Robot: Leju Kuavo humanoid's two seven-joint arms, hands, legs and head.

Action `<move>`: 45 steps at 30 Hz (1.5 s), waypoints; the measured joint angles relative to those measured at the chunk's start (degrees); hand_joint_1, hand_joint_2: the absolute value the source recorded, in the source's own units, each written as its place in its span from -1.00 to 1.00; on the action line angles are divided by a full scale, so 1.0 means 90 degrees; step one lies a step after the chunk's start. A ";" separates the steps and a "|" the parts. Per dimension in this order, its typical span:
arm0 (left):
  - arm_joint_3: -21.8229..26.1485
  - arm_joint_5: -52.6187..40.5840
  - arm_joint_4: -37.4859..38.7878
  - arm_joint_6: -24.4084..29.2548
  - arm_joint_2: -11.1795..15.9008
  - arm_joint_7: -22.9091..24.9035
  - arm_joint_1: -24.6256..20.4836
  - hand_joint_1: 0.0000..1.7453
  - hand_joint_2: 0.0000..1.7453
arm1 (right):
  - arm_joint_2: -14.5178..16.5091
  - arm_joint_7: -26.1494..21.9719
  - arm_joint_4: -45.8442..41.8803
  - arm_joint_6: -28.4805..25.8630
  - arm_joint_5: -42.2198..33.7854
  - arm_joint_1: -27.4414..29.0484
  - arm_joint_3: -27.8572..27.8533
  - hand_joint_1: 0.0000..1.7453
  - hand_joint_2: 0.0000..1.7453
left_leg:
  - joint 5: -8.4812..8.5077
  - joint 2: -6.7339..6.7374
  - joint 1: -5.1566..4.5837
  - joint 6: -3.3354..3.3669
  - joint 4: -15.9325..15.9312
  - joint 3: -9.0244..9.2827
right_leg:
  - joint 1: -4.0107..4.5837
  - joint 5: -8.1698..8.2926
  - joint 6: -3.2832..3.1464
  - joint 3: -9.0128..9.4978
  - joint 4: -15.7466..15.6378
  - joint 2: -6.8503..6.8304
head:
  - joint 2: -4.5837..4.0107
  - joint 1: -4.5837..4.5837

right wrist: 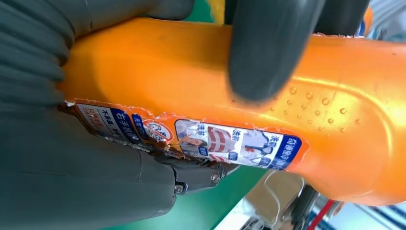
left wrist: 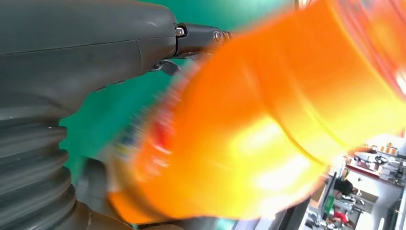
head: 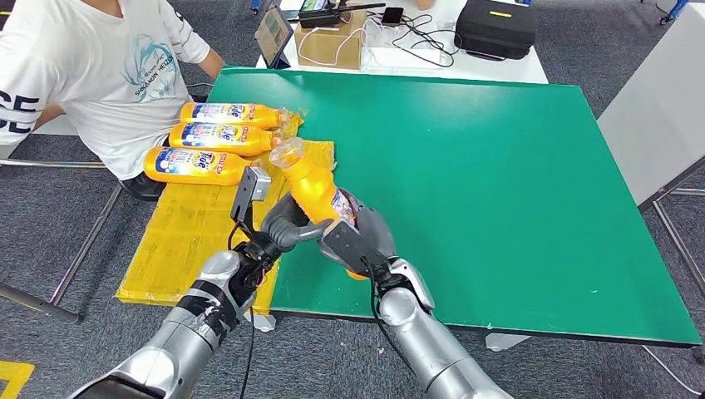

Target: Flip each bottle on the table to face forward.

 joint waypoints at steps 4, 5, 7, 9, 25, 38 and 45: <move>-0.0063 0.0095 -0.0017 0.0007 0.0000 0.0008 -0.0003 -1.00 1.00 | 0.0091 0.0001 0.0199 0.0022 0.0005 -0.0048 0.0126 1.00 1.00 | 0.0000 0.0000 0.0000 0.0000 0.0000 0.0000 | 0.0000 0.0000 0.0000 -0.0001 0.0000 0.0000 | -0.0001 0.0000; -0.0077 0.0102 -0.0019 0.0009 0.0001 0.0008 -0.0003 -1.00 1.00 | 0.0103 -0.0001 0.0238 0.0027 0.0001 -0.0056 0.0145 1.00 1.00 | 0.0000 0.0000 0.0000 0.0000 0.0000 0.0000 | 0.0000 0.0000 0.0000 -0.0001 0.0000 0.0000 | -0.0001 0.0001; -0.0110 0.0117 -0.0023 0.0010 0.0005 0.0008 -0.0002 -1.00 1.00 | 0.0118 -0.0005 0.0302 0.0050 -0.0007 -0.0071 0.0180 1.00 1.00 | 0.0000 0.0000 0.0000 0.0000 0.0000 0.0000 | 0.0000 0.0000 0.0000 0.0000 0.0000 0.0000 | -0.0001 0.0001; -0.0142 0.0156 -0.0025 0.0008 0.0009 0.0007 -0.0001 -1.00 1.00 | 0.0128 -0.0007 0.0370 0.0095 -0.0008 -0.0098 0.0220 1.00 1.00 | 0.0000 0.0000 0.0000 0.0000 0.0000 0.0000 | 0.0000 0.0000 0.0000 0.0000 0.0000 0.0000 | -0.0001 0.0001; -0.0188 0.0698 0.0033 -0.0110 0.0172 -0.0092 0.0021 1.00 1.00 | 0.0236 0.0029 0.0878 0.0091 0.0098 -0.0379 0.0578 -1.00 1.00 | 0.0000 0.0000 0.0000 0.0000 0.0000 -0.0001 | 0.0000 0.0000 0.0000 -0.0002 0.0000 0.0000 | 0.0001 0.0001; -0.0078 -0.0001 0.0036 0.0851 0.0350 -0.0633 0.0055 1.00 1.00 | 0.0135 -0.0012 0.0667 -0.0123 -0.0334 -0.0248 0.0380 -1.00 1.00 | 0.0000 0.0002 0.0000 0.0000 0.0000 -0.0001 | 0.0000 0.0000 0.0000 -0.0002 0.0000 0.0001 | 0.0000 0.0001; 0.0301 -0.1875 0.0035 0.2225 0.0835 -0.1288 -0.0020 1.00 1.00 | -0.0194 -0.0123 -0.0033 -0.0224 -0.0519 0.0189 -0.0028 -1.00 1.00 | 0.0001 0.0004 0.0004 -0.0002 0.0000 0.0000 | 0.0003 0.0000 -0.0001 -0.0006 0.0001 0.0002 | -0.0001 0.0000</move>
